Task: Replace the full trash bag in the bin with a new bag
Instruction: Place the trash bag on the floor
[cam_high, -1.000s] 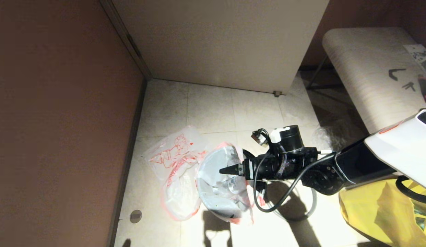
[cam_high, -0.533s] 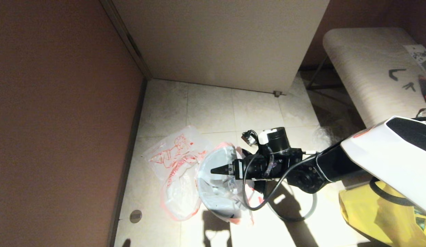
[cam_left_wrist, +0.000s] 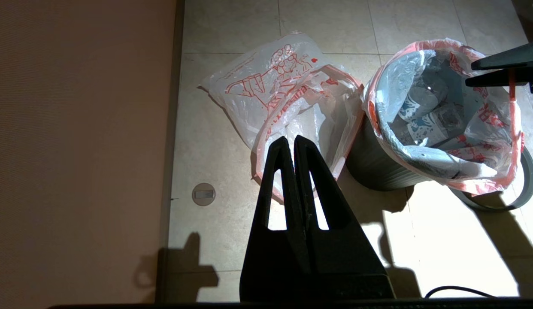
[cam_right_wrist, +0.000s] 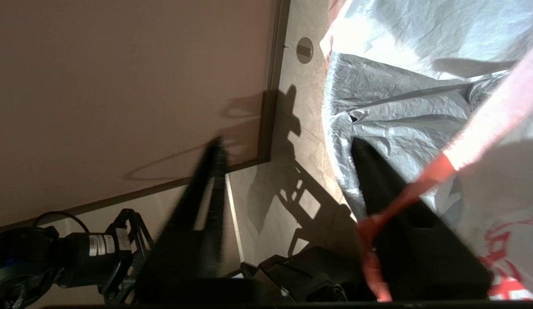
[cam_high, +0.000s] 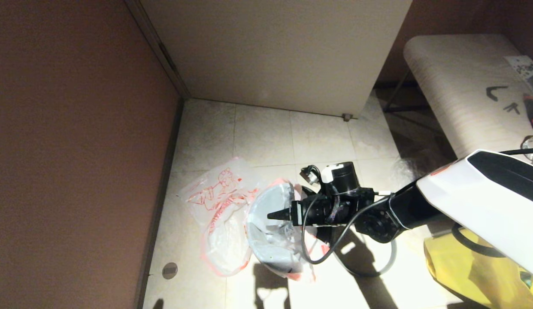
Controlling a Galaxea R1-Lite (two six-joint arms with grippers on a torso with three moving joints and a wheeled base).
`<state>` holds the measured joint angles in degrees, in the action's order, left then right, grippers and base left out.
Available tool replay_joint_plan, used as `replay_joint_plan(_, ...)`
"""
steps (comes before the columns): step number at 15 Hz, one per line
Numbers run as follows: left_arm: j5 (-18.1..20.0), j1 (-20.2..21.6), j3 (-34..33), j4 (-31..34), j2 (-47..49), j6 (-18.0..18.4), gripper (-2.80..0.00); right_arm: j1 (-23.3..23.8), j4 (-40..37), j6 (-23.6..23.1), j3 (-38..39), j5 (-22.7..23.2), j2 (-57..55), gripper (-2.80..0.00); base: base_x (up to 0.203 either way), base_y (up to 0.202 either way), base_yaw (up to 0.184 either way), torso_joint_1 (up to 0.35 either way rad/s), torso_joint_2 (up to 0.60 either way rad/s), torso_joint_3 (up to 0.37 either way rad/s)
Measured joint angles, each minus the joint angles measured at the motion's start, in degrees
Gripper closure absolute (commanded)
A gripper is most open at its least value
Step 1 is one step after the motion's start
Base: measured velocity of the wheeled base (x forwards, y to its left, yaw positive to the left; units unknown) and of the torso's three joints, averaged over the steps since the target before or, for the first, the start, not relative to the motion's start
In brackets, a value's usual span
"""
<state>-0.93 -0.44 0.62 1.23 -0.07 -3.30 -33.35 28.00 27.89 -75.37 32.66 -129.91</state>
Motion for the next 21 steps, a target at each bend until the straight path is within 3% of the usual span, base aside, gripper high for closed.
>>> replay_joint_plan(4, 0.0, 0.0, 0.0, -0.02, 0.0, 0.02, 0.0, 0.04, -0.21, 0.6, 1.73, -0.06, 2.06, 0.0, 0.0, 0.0, 0.0, 0.0, 0.0, 0.0)
replay_joint_plan(7, -0.01, 0.0, 0.0, 0.0, 0.0, 0.0, 0.0, 0.0, 2.4, 6.09, 4.6, -0.24, 4.32, 0.0, 0.0, 0.0, 0.0, 0.0, 0.0, 0.0)
replay_joint_plan(16, 0.0, 0.0, 0.0, 0.0, 0.0, 0.0, 0.0, -3.83, 5.81, 13.51, 14.08, -0.68, 17.53, 0.0, 0.0, 0.0, 0.0, 0.0, 0.0, 0.0)
replay_joint_plan(21, -0.01, 0.0, 0.0, 0.0, 0.0, 0.02, 0.0, -7.18, 5.32, 13.7, 14.09, -3.18, 24.17, 0.0, 0.0, 0.0, 0.0, 0.0, 0.0, 0.0)
